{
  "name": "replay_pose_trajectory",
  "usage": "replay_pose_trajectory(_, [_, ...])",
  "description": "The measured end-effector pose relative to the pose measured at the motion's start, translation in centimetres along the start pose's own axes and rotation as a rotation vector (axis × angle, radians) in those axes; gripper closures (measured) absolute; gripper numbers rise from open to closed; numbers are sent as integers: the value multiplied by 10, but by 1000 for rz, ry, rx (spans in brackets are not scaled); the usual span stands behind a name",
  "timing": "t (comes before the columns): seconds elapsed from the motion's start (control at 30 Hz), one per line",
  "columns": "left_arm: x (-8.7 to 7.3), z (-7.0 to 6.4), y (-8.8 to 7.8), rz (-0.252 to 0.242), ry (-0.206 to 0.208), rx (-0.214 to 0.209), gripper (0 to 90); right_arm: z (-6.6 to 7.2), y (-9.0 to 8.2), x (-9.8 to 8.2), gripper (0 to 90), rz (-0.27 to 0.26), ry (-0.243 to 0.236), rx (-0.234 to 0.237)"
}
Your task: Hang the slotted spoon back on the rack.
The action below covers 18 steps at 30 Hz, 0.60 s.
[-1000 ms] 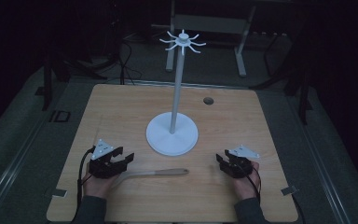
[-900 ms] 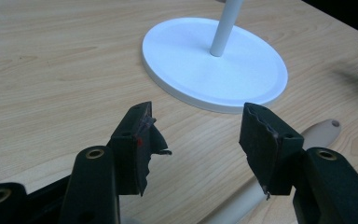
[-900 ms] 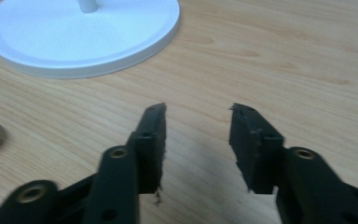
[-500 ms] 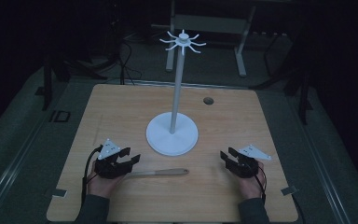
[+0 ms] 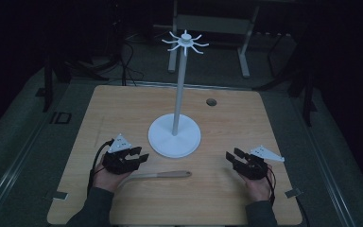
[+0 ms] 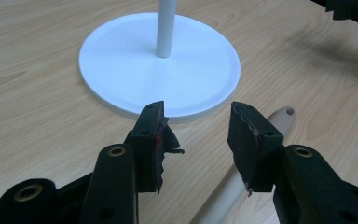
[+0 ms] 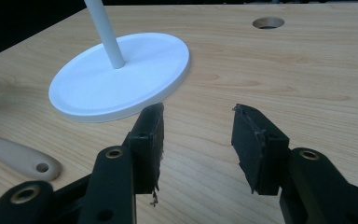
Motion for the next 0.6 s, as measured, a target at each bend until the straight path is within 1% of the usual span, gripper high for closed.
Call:
replay_pose_trajectory(0.17, [4,0,3,18,30,-21,570,-2,-2,1,507,-7,0,14])
replay_pose_trajectory(0.3, [5,0,4,28,46,-26,570,-3,-3,1,498,-3,6,18])
replay_pose_trajectory(0.4, [8,0,4,44,66,-34,566,-4,-4,1,499,-2,7,19])
replay_pose_trajectory(0.47, [9,0,5,43,64,-45,550,-4,-4,1,497,3,3,17])
replay_pose_trajectory(0.6, [10,0,5,56,77,-60,529,-3,-5,2,496,9,-32,12])
Point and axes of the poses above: each handheld gripper's, and its own axes: y roughly forward along the jaws, x roughly out of its top, z roughly to its left, the point moved 4 cm from there along y, roughly forward along the jaws, and after that the axes turned 3 degrees about -z, right-handed, at the moved point
